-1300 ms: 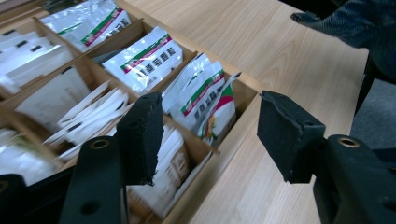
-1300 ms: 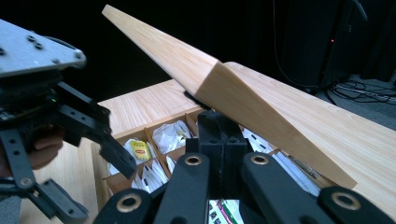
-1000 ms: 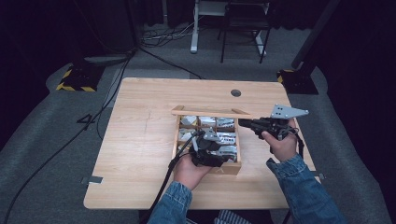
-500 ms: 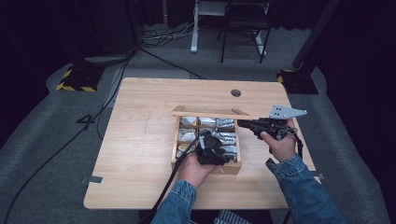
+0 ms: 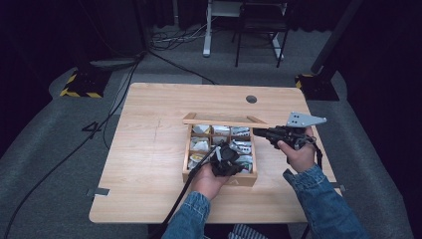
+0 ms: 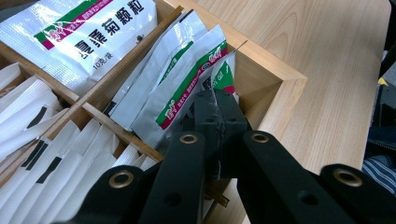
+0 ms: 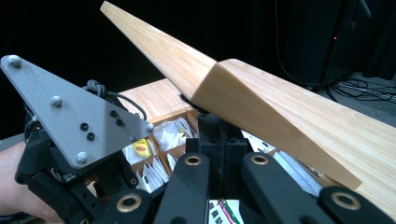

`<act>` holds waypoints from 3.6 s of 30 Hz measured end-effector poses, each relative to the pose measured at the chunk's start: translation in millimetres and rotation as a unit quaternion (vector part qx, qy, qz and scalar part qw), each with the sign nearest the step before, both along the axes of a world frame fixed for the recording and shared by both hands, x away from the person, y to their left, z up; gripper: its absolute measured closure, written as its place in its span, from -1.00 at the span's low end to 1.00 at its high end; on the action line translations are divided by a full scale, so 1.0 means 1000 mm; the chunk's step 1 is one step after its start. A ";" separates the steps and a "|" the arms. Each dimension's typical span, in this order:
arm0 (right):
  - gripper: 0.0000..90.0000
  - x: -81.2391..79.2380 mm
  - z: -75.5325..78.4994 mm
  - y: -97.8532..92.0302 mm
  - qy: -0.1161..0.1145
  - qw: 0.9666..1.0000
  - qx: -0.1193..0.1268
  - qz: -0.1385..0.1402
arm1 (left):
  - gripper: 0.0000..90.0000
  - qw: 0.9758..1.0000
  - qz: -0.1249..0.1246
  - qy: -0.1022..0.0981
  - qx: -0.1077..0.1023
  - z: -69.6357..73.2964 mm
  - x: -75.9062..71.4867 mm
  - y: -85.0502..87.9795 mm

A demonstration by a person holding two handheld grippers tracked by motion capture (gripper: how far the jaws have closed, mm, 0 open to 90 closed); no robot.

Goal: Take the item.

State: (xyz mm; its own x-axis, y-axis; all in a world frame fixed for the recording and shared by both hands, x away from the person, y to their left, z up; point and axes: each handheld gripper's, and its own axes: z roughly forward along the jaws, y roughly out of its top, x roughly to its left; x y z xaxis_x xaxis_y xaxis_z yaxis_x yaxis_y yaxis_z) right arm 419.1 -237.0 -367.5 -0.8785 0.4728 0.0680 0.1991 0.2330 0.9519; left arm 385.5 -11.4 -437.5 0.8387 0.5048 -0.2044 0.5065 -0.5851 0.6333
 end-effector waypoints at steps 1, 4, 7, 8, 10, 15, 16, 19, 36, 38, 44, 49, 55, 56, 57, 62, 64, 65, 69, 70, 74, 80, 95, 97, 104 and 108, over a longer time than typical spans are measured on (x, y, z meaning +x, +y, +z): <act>1.00 0.000 0.000 0.000 0.000 1.000 0.000 0.000 | 1.00 1.000 0.001 -0.001 0.000 0.000 0.000 0.000; 1.00 0.000 0.000 0.000 0.000 1.000 0.000 0.000 | 1.00 1.000 -0.002 -0.003 0.003 0.000 -0.001 0.000; 1.00 0.000 0.000 0.000 0.000 1.000 0.000 0.000 | 1.00 1.000 -0.001 -0.005 0.001 0.001 -0.001 -0.001; 1.00 0.000 0.000 0.000 0.000 1.000 0.000 0.000 | 1.00 1.000 -0.001 -0.008 0.000 0.002 -0.002 0.000; 1.00 0.000 0.000 0.000 0.000 1.000 0.000 0.000 | 1.00 1.000 0.000 -0.014 -0.005 0.005 -0.003 0.000; 1.00 0.000 0.000 0.000 -0.001 1.000 0.000 -0.001 | 1.00 0.999 0.003 -0.035 -0.017 0.017 -0.006 0.007; 1.00 0.000 0.000 0.000 -0.002 1.000 0.000 -0.001 | 1.00 0.999 0.003 -0.040 -0.017 0.020 -0.006 0.008; 1.00 0.000 0.000 0.000 -0.003 1.000 -0.001 -0.002 | 1.00 0.998 0.006 -0.066 -0.023 0.031 -0.012 0.011; 1.00 -0.001 0.000 0.000 -0.004 1.000 0.001 -0.003 | 1.00 0.989 0.021 -0.132 -0.055 0.067 -0.028 0.035; 1.00 -0.001 0.000 0.000 -0.004 1.000 0.001 -0.004 | 1.00 0.988 0.024 -0.136 -0.062 0.071 -0.030 0.041; 1.00 -0.001 0.000 0.000 -0.004 1.000 0.002 -0.003 | 1.00 0.987 0.027 -0.141 -0.074 0.078 -0.034 0.050; 1.00 -0.001 0.000 0.000 -0.003 1.000 0.001 -0.004 | 1.00 0.987 0.032 -0.147 -0.062 0.082 -0.037 0.056; 1.00 -0.001 0.000 0.000 -0.003 1.000 0.002 -0.004 | 1.00 0.985 0.041 -0.151 -0.067 0.088 -0.042 0.071; 1.00 -0.001 0.000 0.000 -0.003 1.000 0.002 -0.004 | 1.00 0.986 0.043 -0.148 -0.068 0.089 -0.043 0.074; 1.00 -0.001 0.000 0.000 -0.003 1.000 0.002 -0.004 | 1.00 0.986 0.045 -0.149 -0.066 0.089 -0.044 0.078; 1.00 -0.001 0.000 0.001 -0.003 1.000 0.003 -0.005 | 1.00 0.985 0.053 -0.148 -0.067 0.090 -0.048 0.095; 1.00 -0.001 0.000 0.001 -0.003 1.000 0.003 -0.005 | 1.00 0.985 0.057 -0.148 -0.068 0.091 -0.050 0.102; 1.00 -0.001 0.000 0.001 -0.003 1.000 0.003 -0.005 | 1.00 0.985 0.059 -0.151 -0.068 0.092 -0.051 0.106; 1.00 -0.001 -0.001 0.001 -0.003 1.000 0.003 -0.006 | 1.00 0.984 0.068 -0.154 -0.064 0.094 -0.055 0.119; 1.00 -0.001 -0.001 0.001 -0.003 1.000 0.003 -0.007 | 1.00 0.984 0.070 -0.153 -0.064 0.094 -0.056 0.122; 1.00 -0.001 -0.003 0.002 -0.001 1.000 -0.001 -0.008 | 1.00 0.983 0.084 -0.153 -0.061 0.093 -0.060 0.133; 1.00 -0.001 -0.003 0.002 -0.002 1.000 -0.001 -0.008 | 1.00 0.980 0.121 -0.148 -0.056 0.087 -0.064 0.162; 1.00 -0.002 -0.003 0.002 -0.002 1.000 -0.002 -0.008 | 1.00 0.969 0.193 -0.149 -0.044 0.078 -0.063 0.207; 1.00 -0.002 -0.003 0.001 -0.002 1.000 -0.002 -0.009 | 1.00 0.968 0.200 -0.148 -0.045 0.077 -0.063 0.213; 1.00 -0.002 -0.003 0.001 -0.001 1.000 0.000 -0.009 | 1.00 0.961 0.234 -0.143 -0.043 0.066 -0.061 0.229; 1.00 -0.003 -0.003 0.001 -0.002 1.000 -0.002 -0.010 | 1.00 0.956 0.259 -0.132 -0.040 0.056 -0.056 0.241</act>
State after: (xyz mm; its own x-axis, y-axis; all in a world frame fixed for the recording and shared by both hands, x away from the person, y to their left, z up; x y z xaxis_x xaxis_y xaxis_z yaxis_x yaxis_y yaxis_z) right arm 416.4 -235.8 -370.4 -0.8695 0.4898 0.0637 0.2006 0.2324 0.9517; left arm 329.6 229.7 -381.1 0.5076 0.8583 -0.0753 0.5315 -0.2432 0.8114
